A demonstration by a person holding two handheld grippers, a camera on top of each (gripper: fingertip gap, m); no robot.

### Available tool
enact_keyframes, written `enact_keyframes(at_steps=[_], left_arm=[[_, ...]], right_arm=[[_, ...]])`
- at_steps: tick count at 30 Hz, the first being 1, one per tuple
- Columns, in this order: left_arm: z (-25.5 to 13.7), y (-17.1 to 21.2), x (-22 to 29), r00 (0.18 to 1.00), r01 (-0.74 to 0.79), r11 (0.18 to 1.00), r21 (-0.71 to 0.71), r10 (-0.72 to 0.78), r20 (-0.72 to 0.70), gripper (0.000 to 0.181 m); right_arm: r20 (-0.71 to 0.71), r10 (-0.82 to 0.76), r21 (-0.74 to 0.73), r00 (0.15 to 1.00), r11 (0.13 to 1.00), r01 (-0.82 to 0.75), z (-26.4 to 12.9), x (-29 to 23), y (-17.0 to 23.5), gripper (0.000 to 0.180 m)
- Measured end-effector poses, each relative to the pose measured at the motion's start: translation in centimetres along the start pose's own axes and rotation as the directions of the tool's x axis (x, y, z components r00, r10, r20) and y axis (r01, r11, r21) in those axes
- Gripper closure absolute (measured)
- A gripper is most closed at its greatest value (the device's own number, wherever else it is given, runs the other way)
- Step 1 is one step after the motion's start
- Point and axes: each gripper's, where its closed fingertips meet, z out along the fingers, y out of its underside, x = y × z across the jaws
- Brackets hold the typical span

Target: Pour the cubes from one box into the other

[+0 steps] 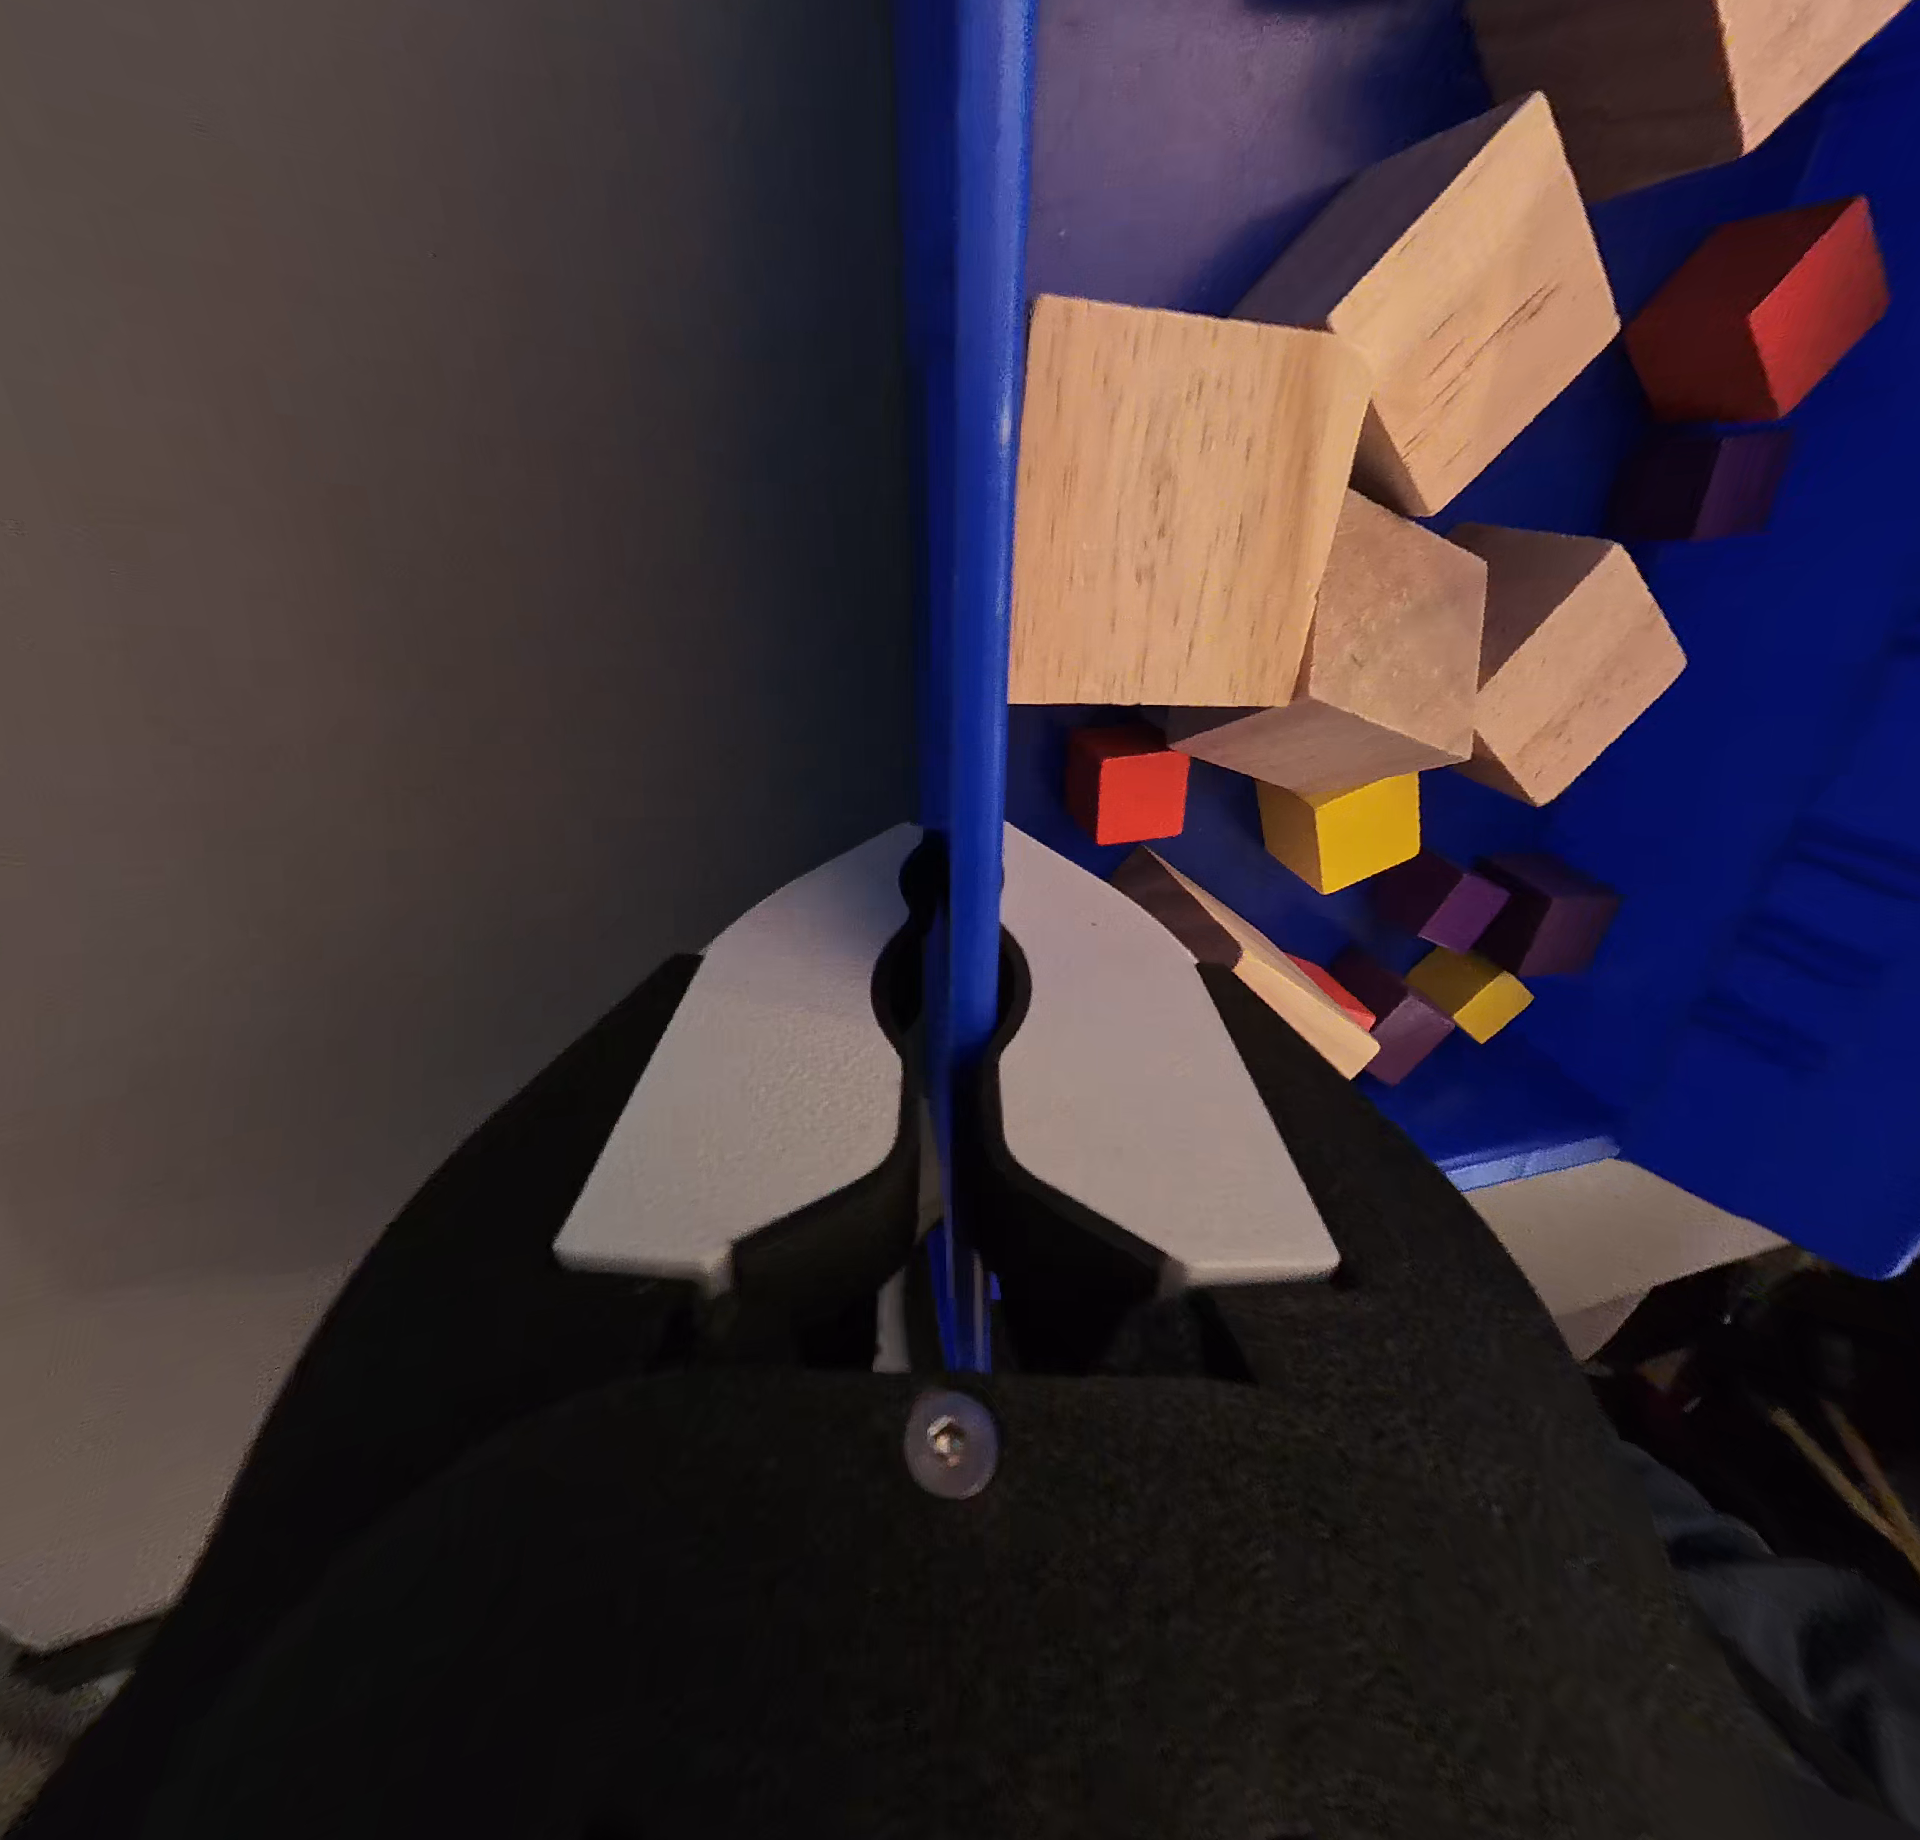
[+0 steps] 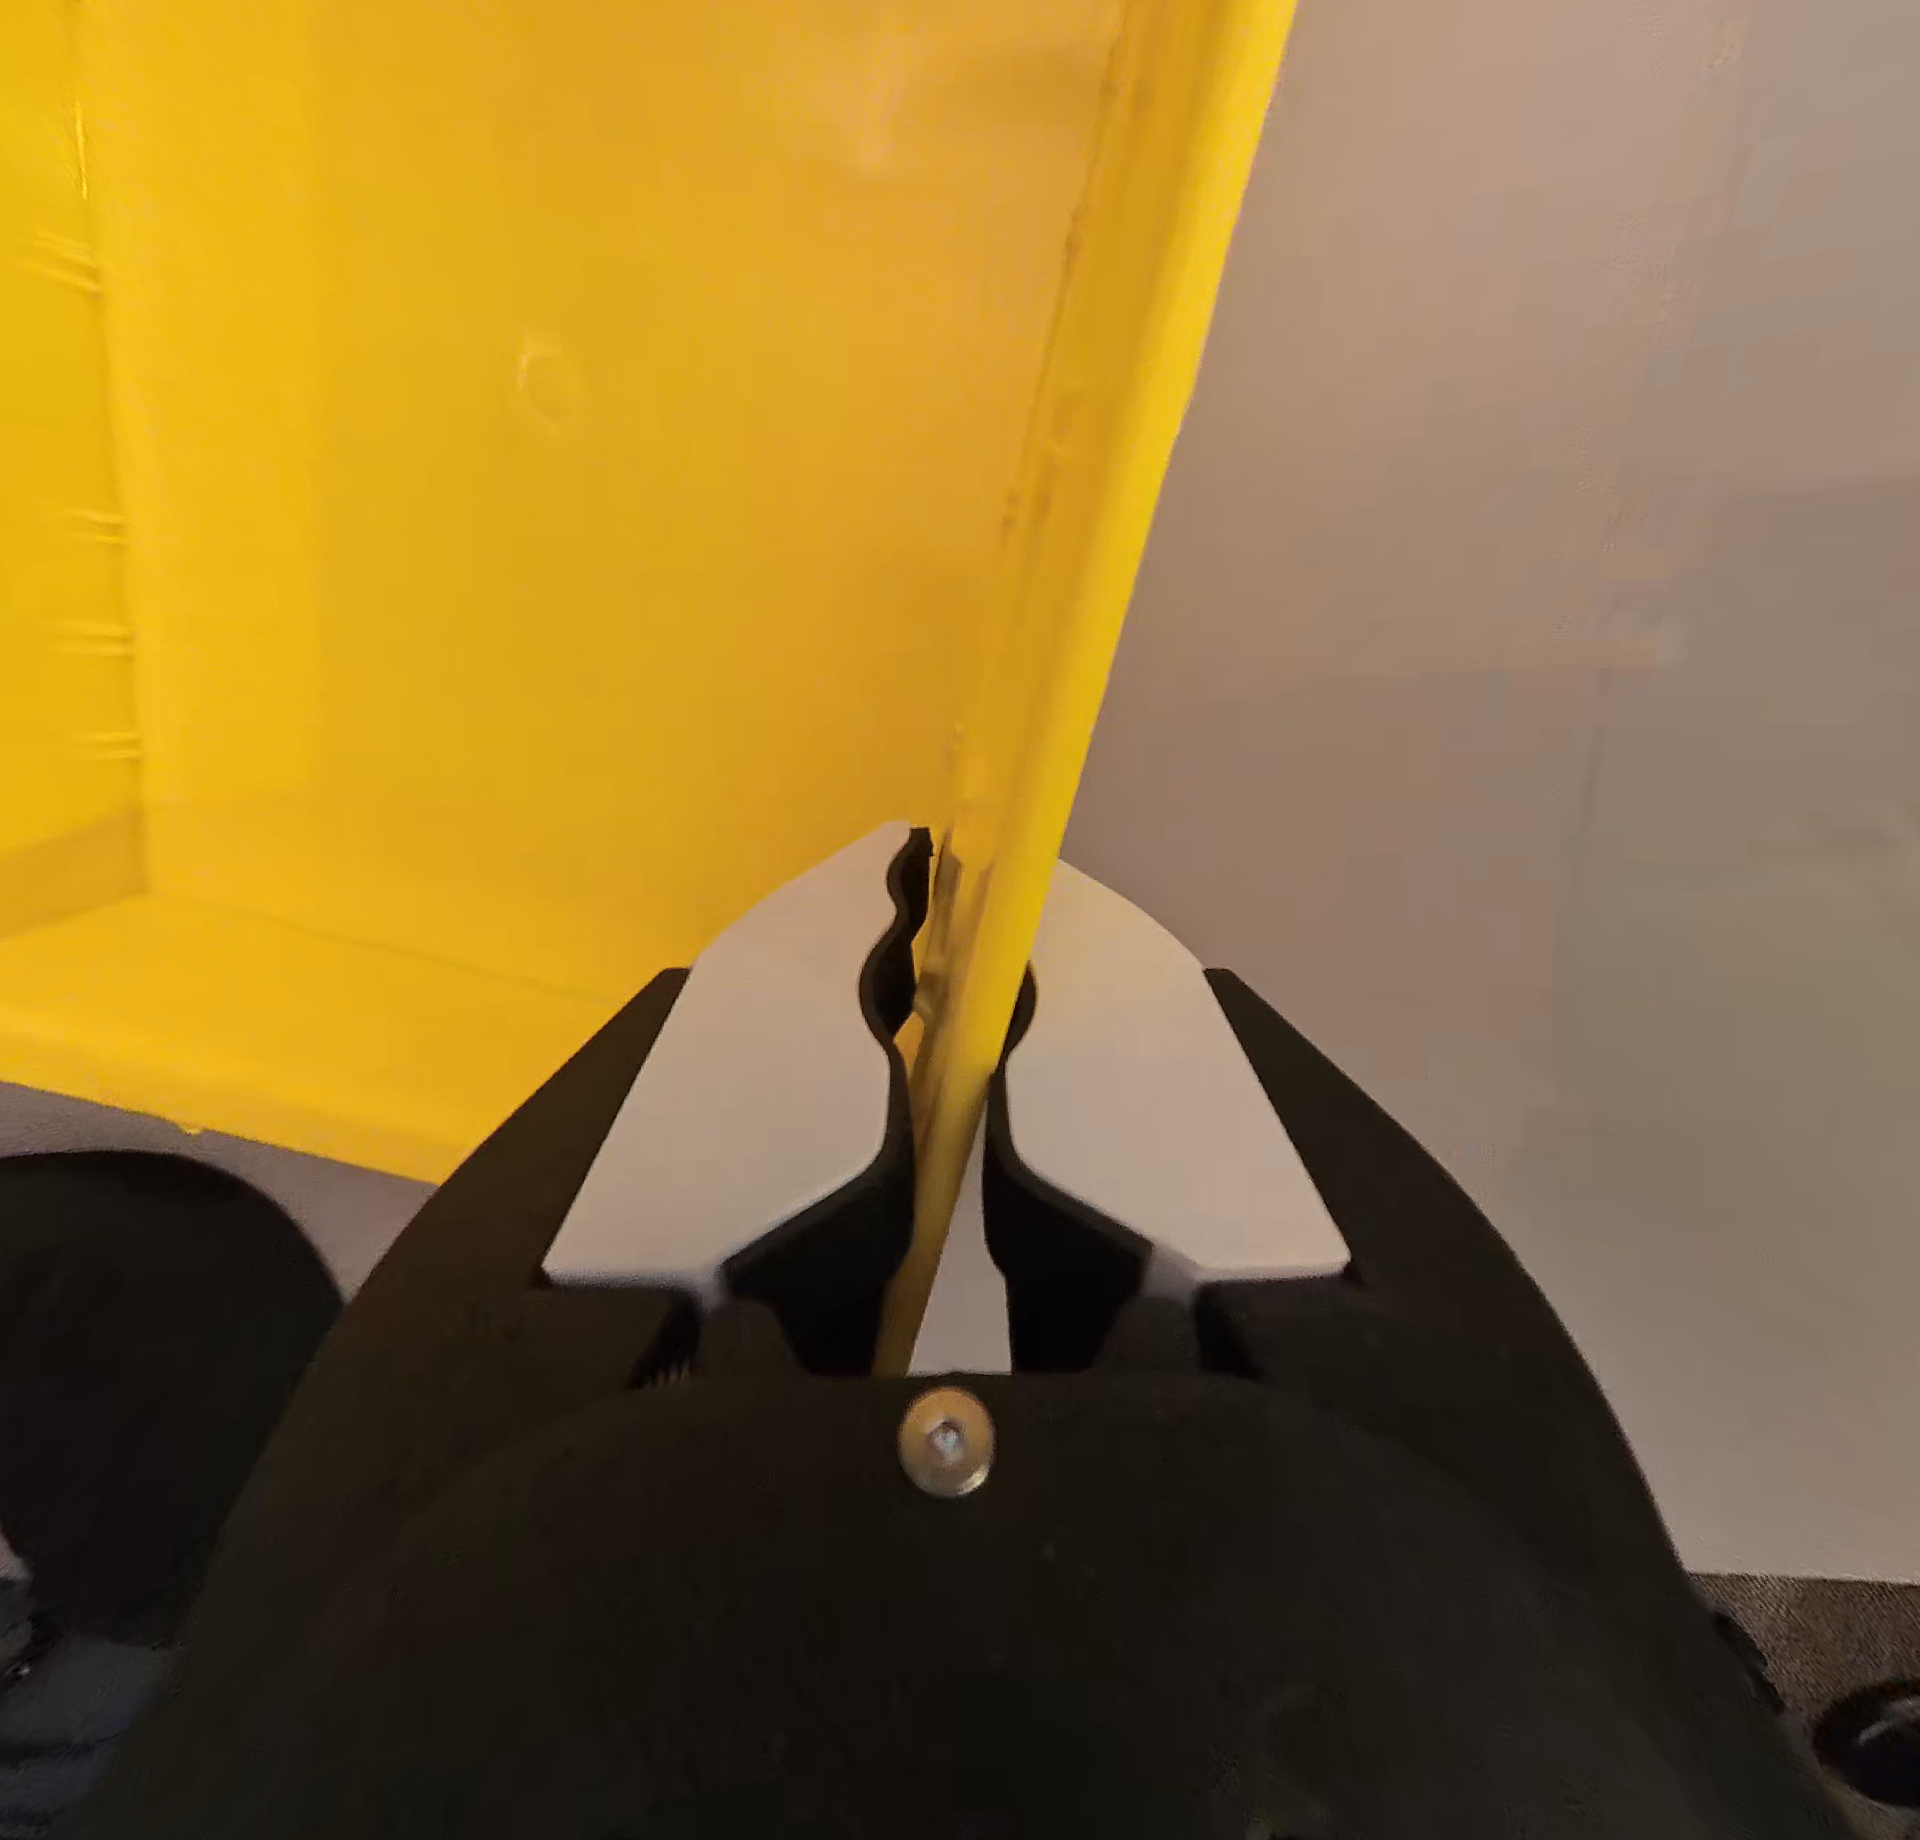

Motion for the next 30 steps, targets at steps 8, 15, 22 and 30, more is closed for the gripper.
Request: enact_keyframes(at_steps=[8, 15, 22, 30], left_arm=[[-2.0, 2.2, -7.3, 0.995, 0.094, 0.995, 0.033, -0.095, 0.010, 0.176], [-2.5, 2.6, -9.2, 0.995, 0.099, 0.994, 0.050, -0.099, 0.005, 0.176], [-2.6, 2.6, -9.4, 0.994, 0.113, 0.991, 0.068, -0.113, -0.003, 0.176], [-2.9, 3.1, -10.5, 0.990, 0.140, 0.986, 0.091, -0.141, 0.006, 0.176]], right_arm=[[0.036, -0.093, -0.010, 0.995, 0.996, 0.093, 0.9, -8.2, -0.9, 0.172], [0.063, -0.153, -0.029, 0.986, 0.988, 0.155, 1.1, -12.8, -0.6, 0.173], [0.065, -0.192, -0.026, 0.979, 0.981, 0.194, 1.1, -14.1, -0.1, 0.172], [0.072, -0.236, -0.015, 0.969, 0.971, 0.238, 1.1, -14.6, 0.3, 0.171]])
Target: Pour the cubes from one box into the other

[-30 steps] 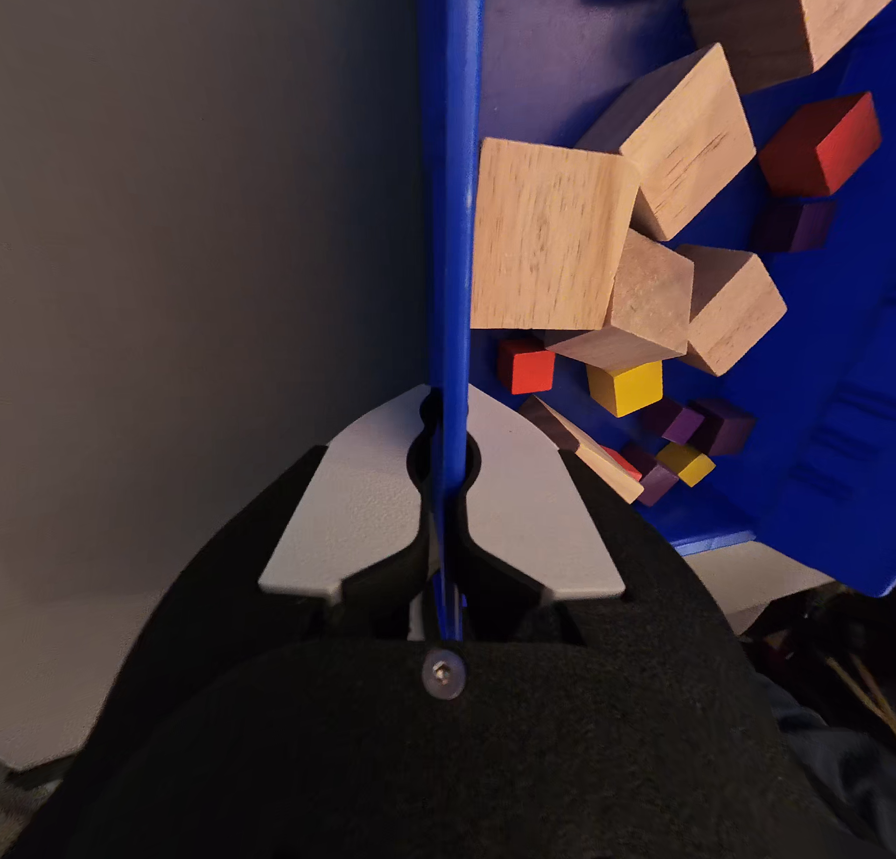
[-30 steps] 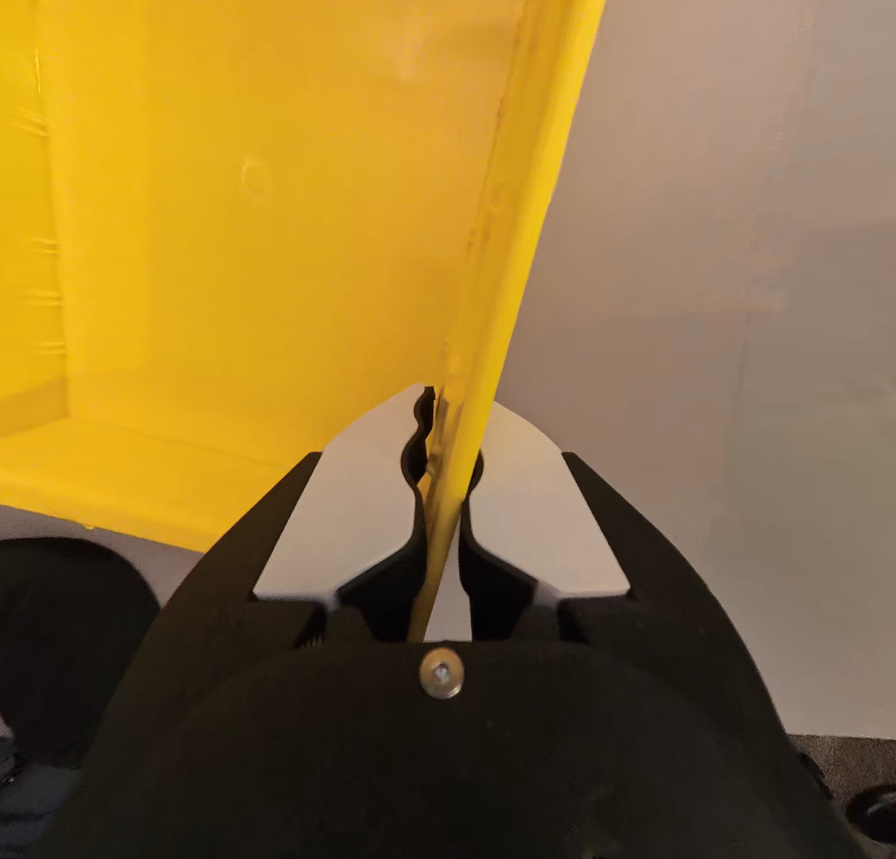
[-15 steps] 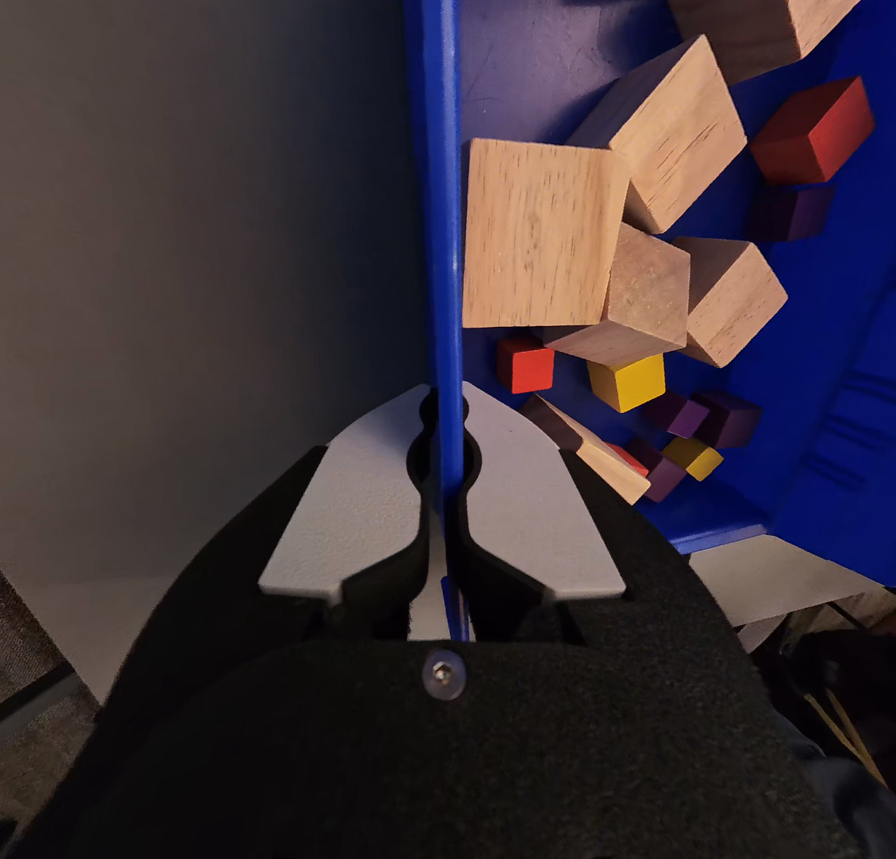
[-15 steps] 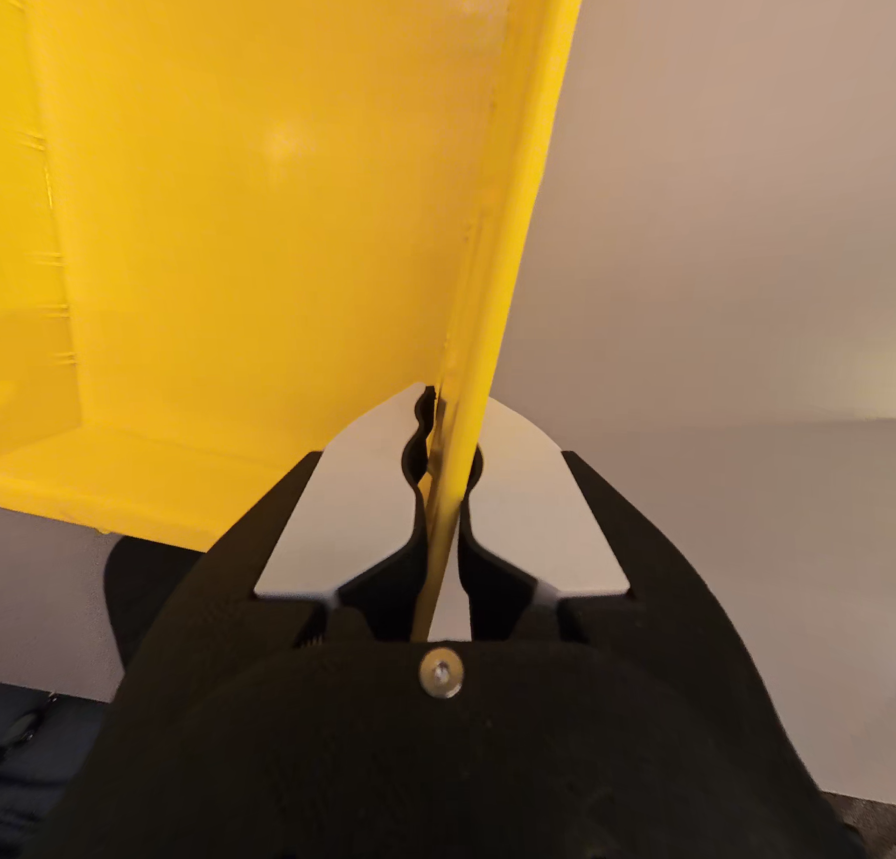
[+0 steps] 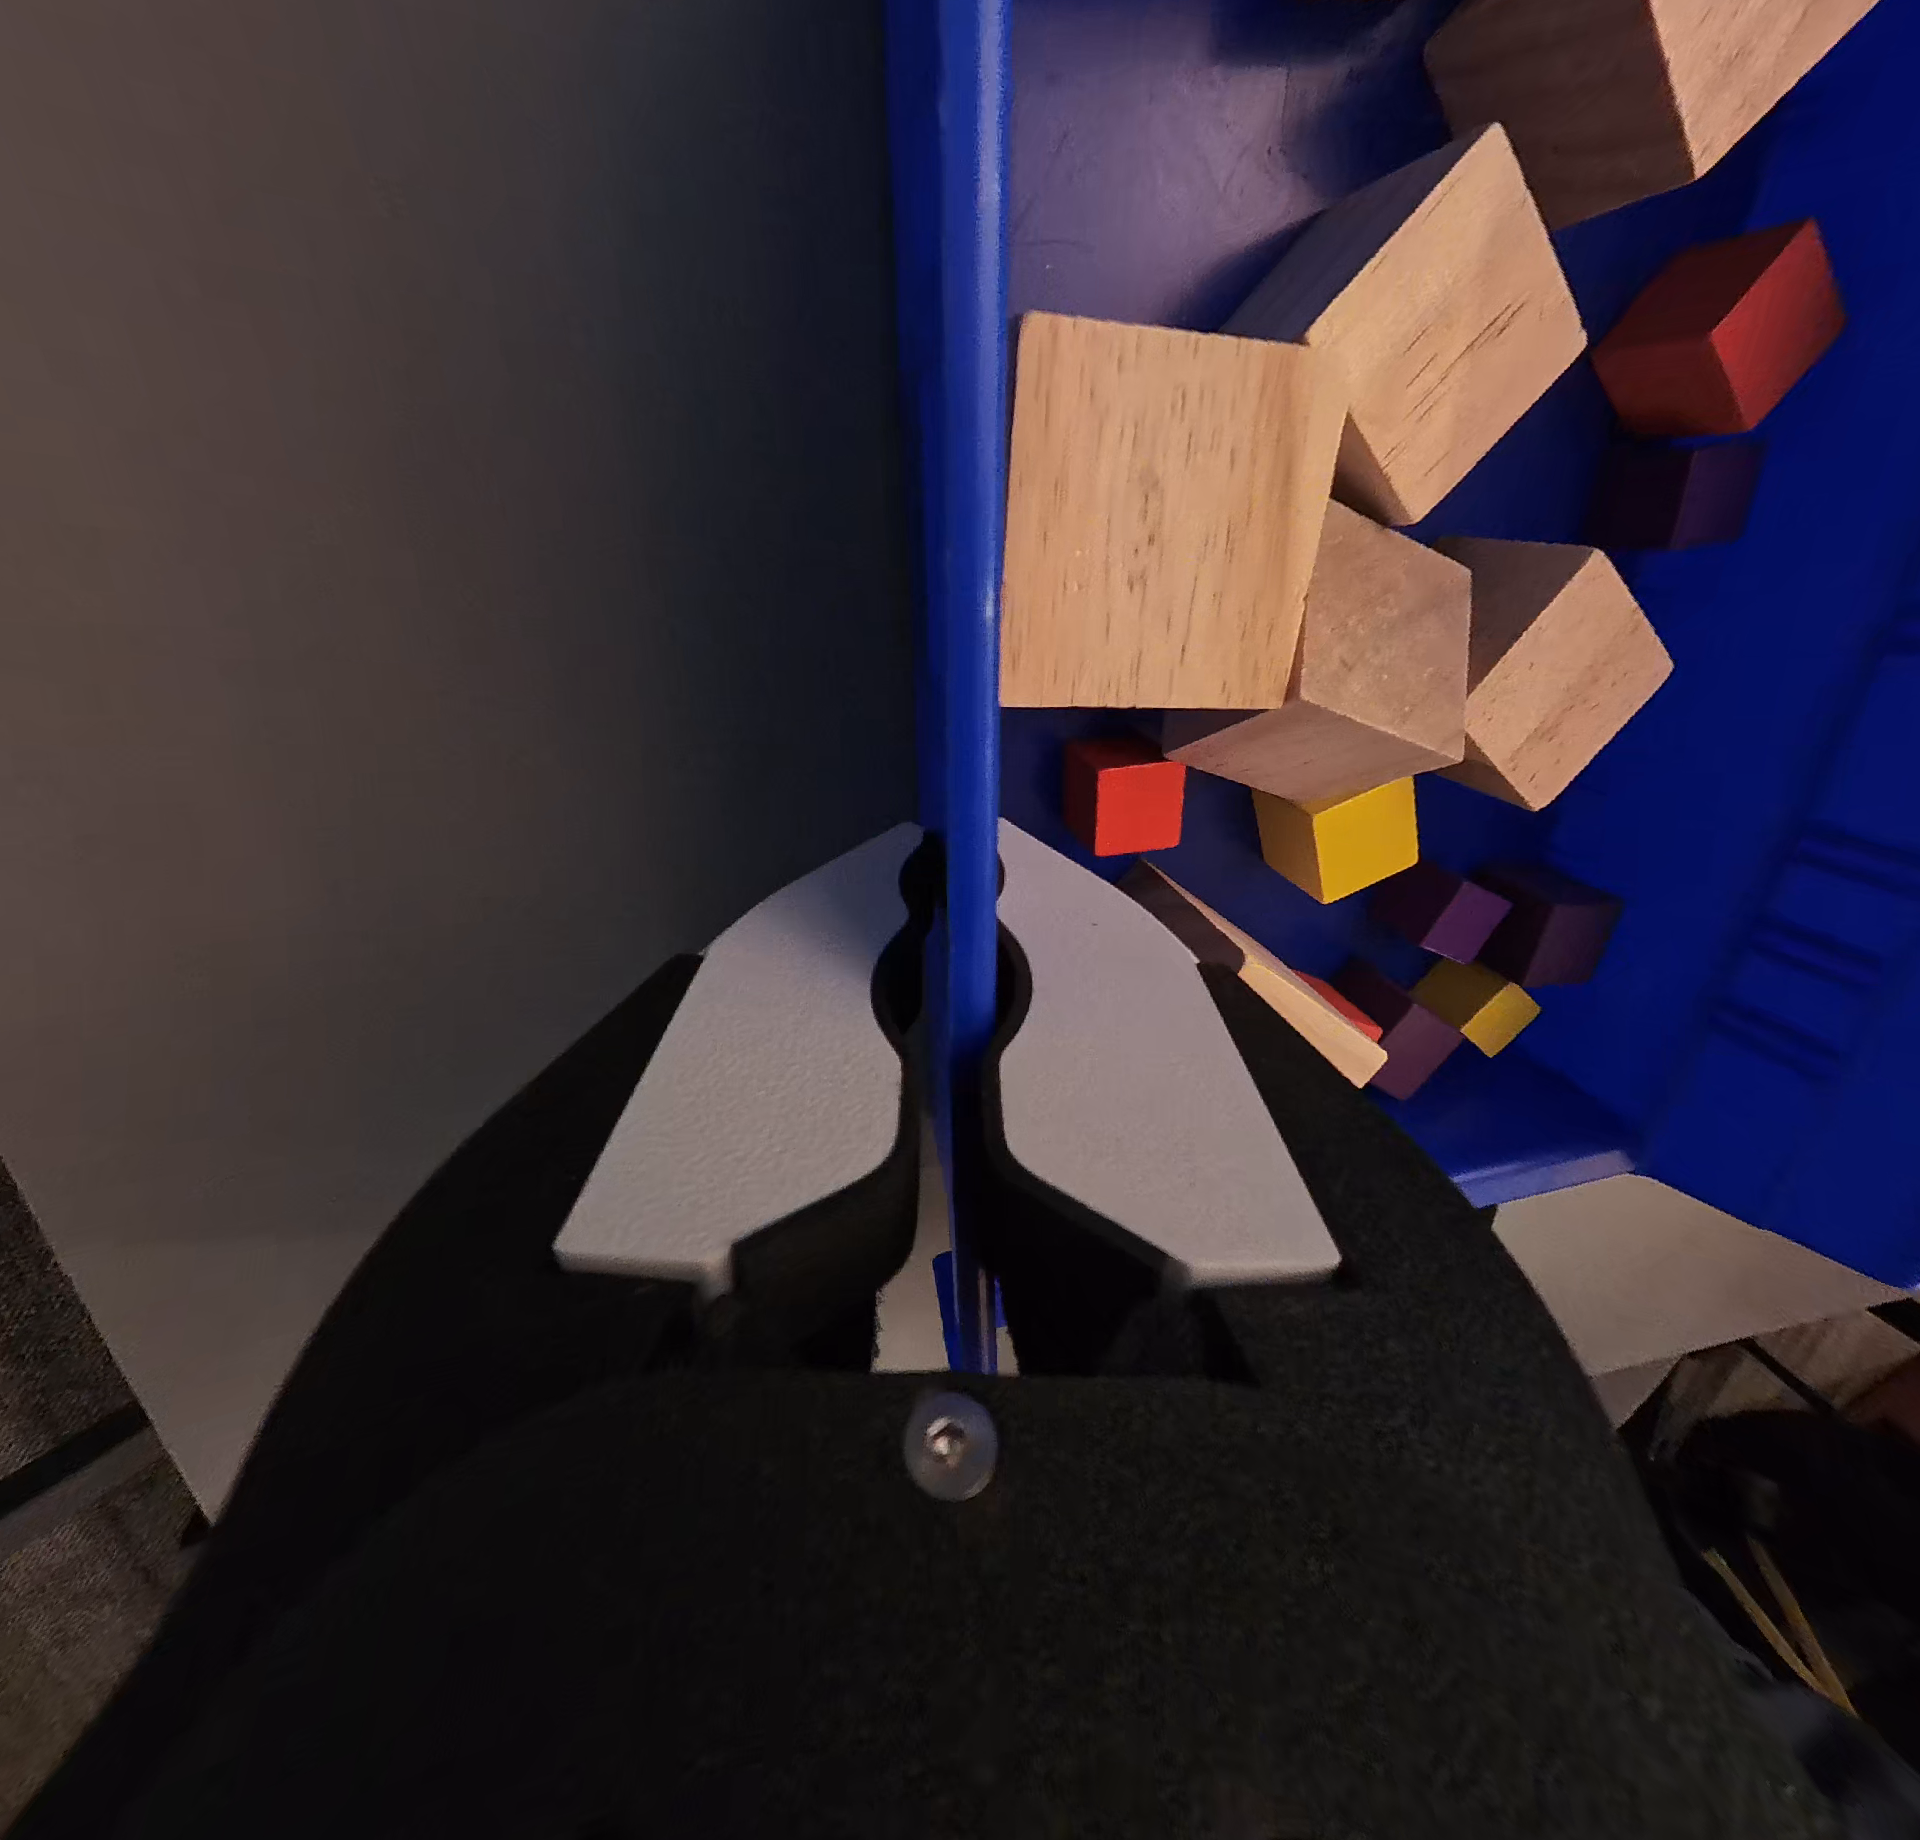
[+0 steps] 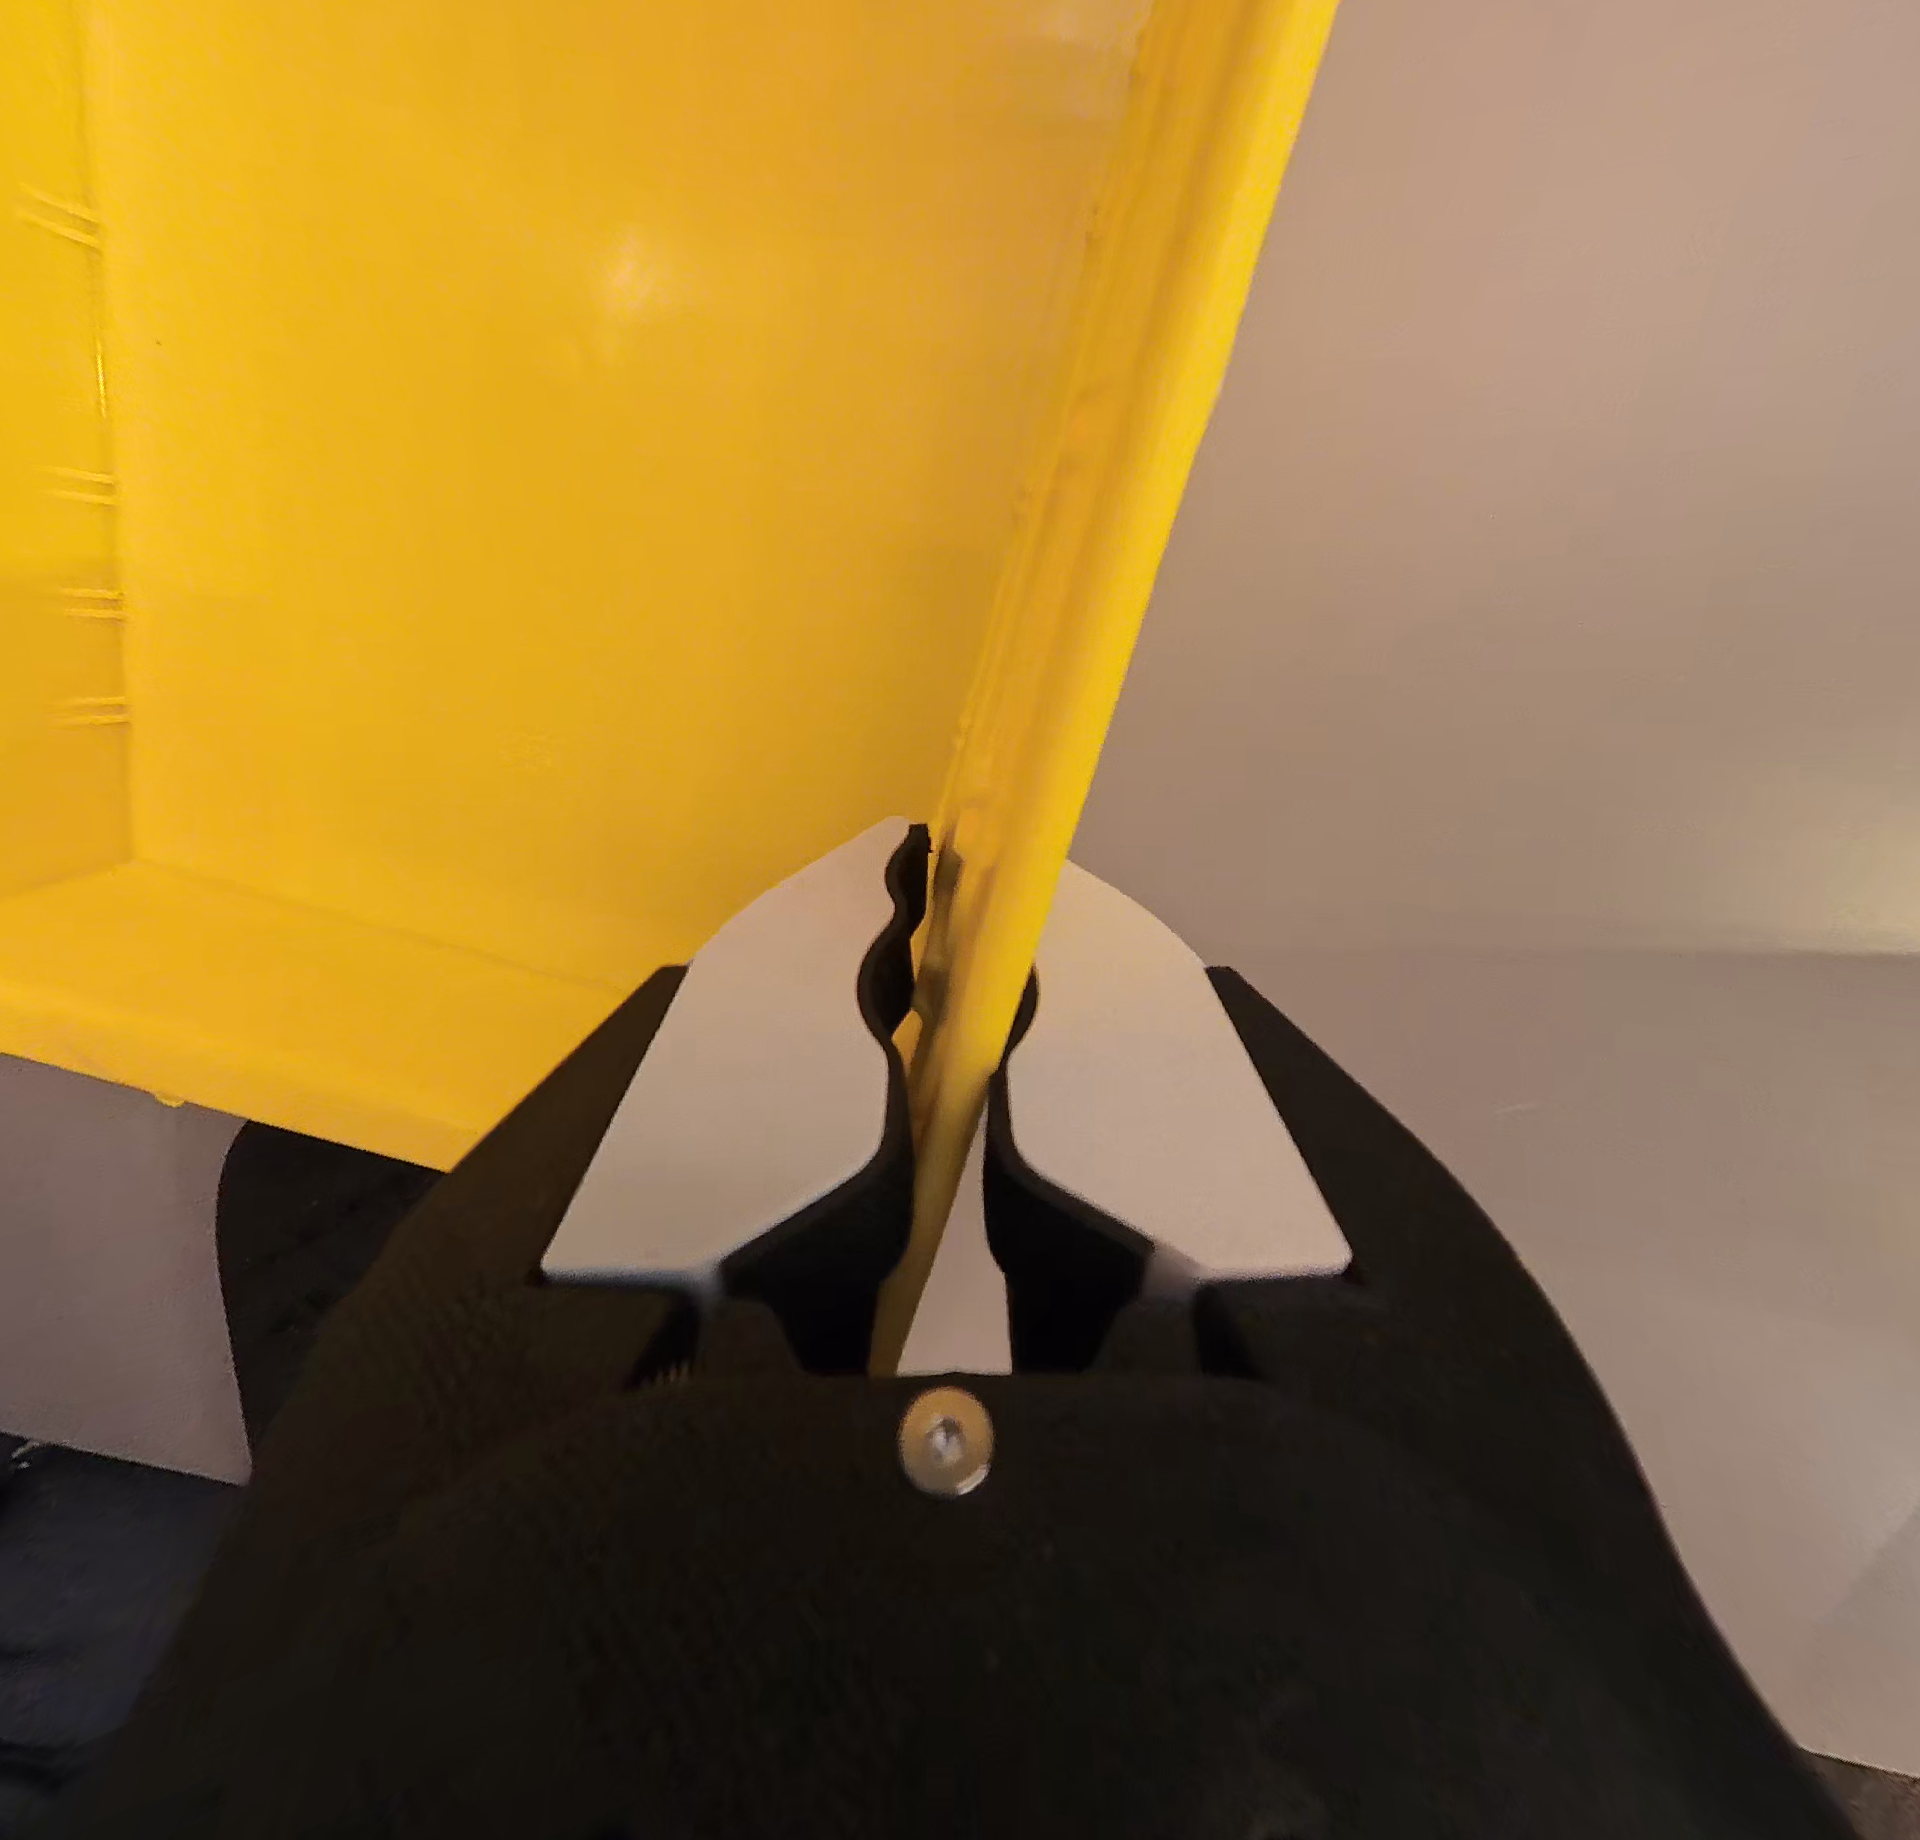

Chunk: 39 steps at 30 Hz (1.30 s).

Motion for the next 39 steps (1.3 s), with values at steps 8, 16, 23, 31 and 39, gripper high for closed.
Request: enact_keyframes(at_steps=[8, 16, 23, 31, 39], left_arm=[[0.0, -0.1, 0.0, 0.999, -0.028, 1.000, 0.006, 0.028, 0.020, 0.176], [0.0, -0.9, 1.1, 0.996, -0.063, 0.994, 0.087, 0.068, -0.056, 0.159], [-11.9, -3.9, 3.0, 0.936, 0.065, 0.858, 0.510, 0.125, -0.330, 0.137], [-26.6, -2.8, 16.6, 0.933, -0.212, 0.565, 0.797, 0.359, -0.006, 0.083], [-17.4, -1.1, 31.0, 0.867, -0.470, 0.459, 0.754, 0.399, 0.297, 0.060]], right_arm=[[0.012, -0.011, -0.003, 1.000, 1.000, 0.011, 0.0, 0.4, 0.2, 0.172], [0.026, 0.012, 0.007, 1.000, 1.000, -0.012, 0.3, 0.3, 0.6, 0.163], [-0.206, 0.086, 0.439, 0.975, 0.898, 0.014, -8.4, 2.3, -3.0, 0.140], [-0.213, 0.046, 0.940, 0.976, 0.282, 0.192, -31.7, -13.8, -10.6, 0.123], [-0.245, -0.097, 0.921, 0.965, 0.289, 0.263, -24.6, -27.8, -14.4, 0.076]])
